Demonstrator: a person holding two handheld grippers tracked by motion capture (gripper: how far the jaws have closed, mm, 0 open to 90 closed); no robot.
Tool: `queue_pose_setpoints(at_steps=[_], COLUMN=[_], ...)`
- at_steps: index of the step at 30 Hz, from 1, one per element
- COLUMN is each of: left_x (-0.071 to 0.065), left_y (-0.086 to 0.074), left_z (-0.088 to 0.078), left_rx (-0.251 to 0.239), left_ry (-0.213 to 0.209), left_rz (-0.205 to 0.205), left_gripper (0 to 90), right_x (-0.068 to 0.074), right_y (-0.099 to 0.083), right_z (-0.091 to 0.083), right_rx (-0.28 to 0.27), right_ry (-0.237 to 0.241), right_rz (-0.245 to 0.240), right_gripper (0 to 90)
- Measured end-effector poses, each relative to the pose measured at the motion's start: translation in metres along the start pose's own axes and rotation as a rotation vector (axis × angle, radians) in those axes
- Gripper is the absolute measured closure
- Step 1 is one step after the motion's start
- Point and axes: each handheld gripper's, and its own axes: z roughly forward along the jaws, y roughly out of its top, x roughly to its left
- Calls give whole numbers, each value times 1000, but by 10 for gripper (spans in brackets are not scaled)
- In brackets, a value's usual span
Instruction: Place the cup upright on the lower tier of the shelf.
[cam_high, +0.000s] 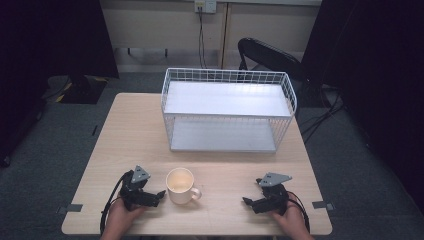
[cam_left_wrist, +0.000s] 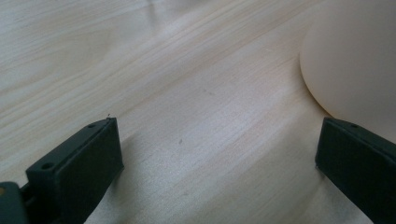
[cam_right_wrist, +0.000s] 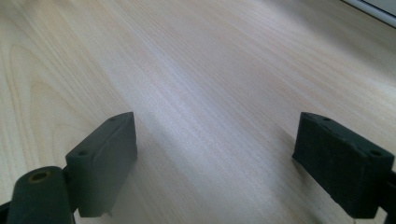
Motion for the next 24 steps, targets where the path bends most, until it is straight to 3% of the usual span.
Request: queue_pose_setpoints(at_steps=[4, 7, 11, 16, 19, 24], left_x=[3, 4, 2, 1, 1, 3], left_y=[3, 8, 14, 24, 29, 34], left_z=[-3, -5, -4, -12, -20, -30], left_rx=[23, 32, 65, 54, 49, 57], left_ry=[5, 0, -28, -87, -101, -90], left_rz=[6, 11, -1, -40, -58, -72], left_gripper=[34, 199, 206, 220, 216, 205], right_x=[0, 0, 0, 0, 0, -1], right_y=[0, 0, 0, 0, 0, 0], right_z=[0, 0, 0, 0, 0, 0], right_rx=[0, 0, 0, 0, 0, -1], right_ry=[0, 0, 0, -3, -5, -5], right_rz=[-1, -1, -1, 2, 3, 3], right_gripper=[125, 126, 126, 126, 126, 126])
